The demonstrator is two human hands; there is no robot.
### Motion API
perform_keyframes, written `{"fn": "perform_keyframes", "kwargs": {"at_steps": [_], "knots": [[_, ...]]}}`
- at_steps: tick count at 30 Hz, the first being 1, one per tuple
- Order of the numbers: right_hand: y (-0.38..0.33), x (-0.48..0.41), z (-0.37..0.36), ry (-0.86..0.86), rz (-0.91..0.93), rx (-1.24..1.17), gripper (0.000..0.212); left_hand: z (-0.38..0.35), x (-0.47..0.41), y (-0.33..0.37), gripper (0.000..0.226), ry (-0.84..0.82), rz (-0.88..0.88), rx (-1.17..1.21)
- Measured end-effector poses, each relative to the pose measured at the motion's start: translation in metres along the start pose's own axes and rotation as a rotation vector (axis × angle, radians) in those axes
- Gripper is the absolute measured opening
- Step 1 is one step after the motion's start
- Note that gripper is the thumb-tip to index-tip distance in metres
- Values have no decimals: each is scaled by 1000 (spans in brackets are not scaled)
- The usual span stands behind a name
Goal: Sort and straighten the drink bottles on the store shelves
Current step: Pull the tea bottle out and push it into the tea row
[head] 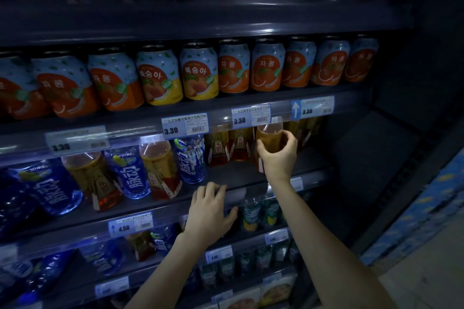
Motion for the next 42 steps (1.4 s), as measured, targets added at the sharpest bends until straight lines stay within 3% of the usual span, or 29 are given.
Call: {"fn": "perform_keyframes", "kwargs": {"at_steps": [8,14,18,22,25,29,35,42], "knots": [[29,20,1,-21,-14,133,76,-3,-3,-2,67,-29,24,-12],[36,10,6,-80,-36,118,60,-3,-5,-1,67,-43,55,-19],[42,5,5,-127,-42,169,63,-3,-6,0,65,-43,69,-14],[43,8,2,-85,-82,180,80,-2,-7,-1,63,-34,79,-11],[45,9,3,-39,-102,149,66,-2,-7,-1,63,-34,81,-3],[49,4,2,-103,-90,190,52,-2,-8,-1,64,-36,83,5],[40,7,-3,-14,-89,282,77,-1,-7,0,64,-47,84,-3],[41,-2,-12,-23,-107,334,64,2,-11,3,60,-74,106,12]]}}
Point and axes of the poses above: each hand's wrist, its own x-axis away from the middle knuckle, its own z-axis out of the back of the hand, y = z × x, the point moved 5 cm from there along -x, towards the middle knuckle, and after that the axes turned 9 degrees about -z, right-handed, at the moved point
